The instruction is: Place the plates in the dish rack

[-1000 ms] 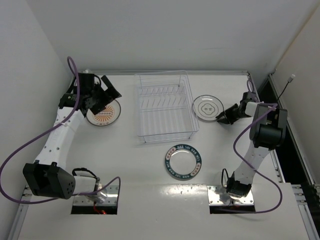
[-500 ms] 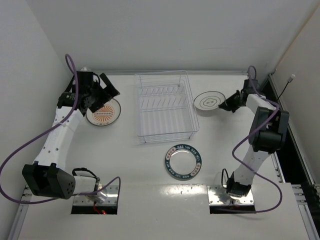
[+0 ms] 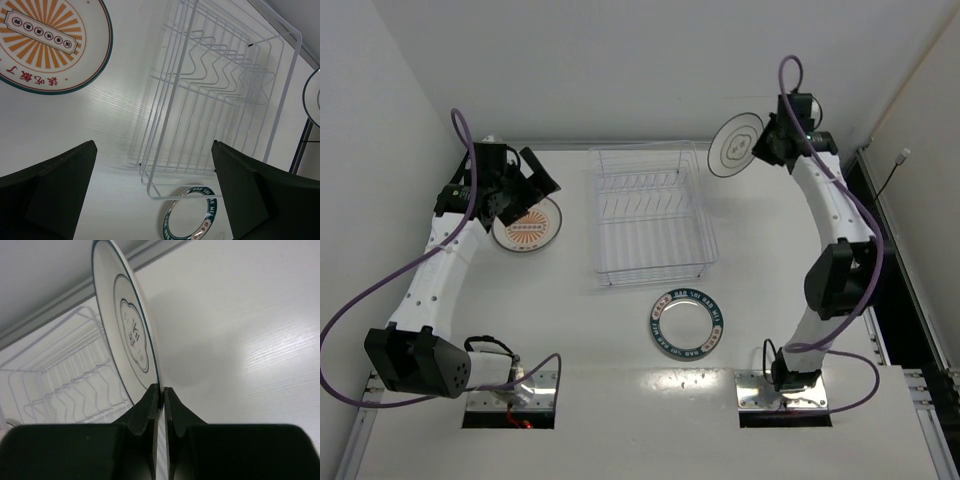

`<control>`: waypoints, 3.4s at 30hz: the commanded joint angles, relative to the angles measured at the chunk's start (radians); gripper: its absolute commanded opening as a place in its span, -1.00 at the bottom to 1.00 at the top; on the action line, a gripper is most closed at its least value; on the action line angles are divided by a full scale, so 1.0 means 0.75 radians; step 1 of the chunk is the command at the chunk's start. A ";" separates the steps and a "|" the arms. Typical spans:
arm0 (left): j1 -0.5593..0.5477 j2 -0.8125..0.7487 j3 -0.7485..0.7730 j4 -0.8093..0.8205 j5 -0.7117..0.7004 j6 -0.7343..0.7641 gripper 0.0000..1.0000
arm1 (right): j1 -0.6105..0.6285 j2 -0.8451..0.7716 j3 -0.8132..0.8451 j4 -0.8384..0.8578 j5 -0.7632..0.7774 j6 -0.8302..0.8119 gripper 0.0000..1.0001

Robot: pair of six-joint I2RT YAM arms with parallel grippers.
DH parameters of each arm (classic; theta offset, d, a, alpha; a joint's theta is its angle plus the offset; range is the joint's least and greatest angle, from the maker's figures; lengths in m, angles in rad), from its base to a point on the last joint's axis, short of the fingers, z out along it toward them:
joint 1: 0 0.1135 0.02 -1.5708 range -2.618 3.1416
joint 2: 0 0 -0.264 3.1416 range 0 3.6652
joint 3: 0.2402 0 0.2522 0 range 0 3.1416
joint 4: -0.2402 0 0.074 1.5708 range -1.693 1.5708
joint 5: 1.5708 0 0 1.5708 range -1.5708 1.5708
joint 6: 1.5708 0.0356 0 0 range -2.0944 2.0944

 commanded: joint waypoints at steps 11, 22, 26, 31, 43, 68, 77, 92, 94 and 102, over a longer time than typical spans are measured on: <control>-0.009 -0.012 0.038 0.013 0.012 0.010 1.00 | 0.420 0.172 0.330 -0.169 0.610 -0.316 -1.00; -0.009 -0.039 0.025 0.013 -0.029 0.023 1.00 | 0.539 0.270 0.334 -0.167 0.773 -0.410 -1.00; -0.009 -0.051 0.025 0.013 -0.029 0.023 1.00 | 0.565 0.301 0.349 -0.153 0.646 -0.443 -0.89; -0.009 -0.051 0.025 0.013 -0.029 0.023 1.00 | 0.580 0.309 0.424 -0.237 0.488 -0.415 -0.57; -0.009 -0.051 -0.001 0.013 -0.015 0.010 1.00 | 0.418 -0.310 -0.080 -0.409 0.237 -0.213 -0.17; -0.009 0.184 0.085 0.162 0.233 -0.096 1.00 | 0.013 -1.006 -2.097 0.454 -0.897 0.193 0.47; -0.009 0.215 0.132 0.154 0.225 -0.114 1.00 | 0.027 -0.816 -2.206 0.645 -0.897 0.250 -0.43; -0.009 0.113 0.258 0.013 -0.045 0.047 1.00 | 0.044 -1.169 -1.008 -0.793 -0.656 -0.247 -1.00; -0.009 0.151 0.305 0.001 -0.059 0.047 1.00 | 0.044 -1.213 -0.798 -0.918 -0.541 -0.247 -1.00; -0.009 0.233 0.348 -0.038 -0.147 0.047 1.00 | 0.044 -0.992 -0.193 -0.655 -0.276 -0.171 -1.00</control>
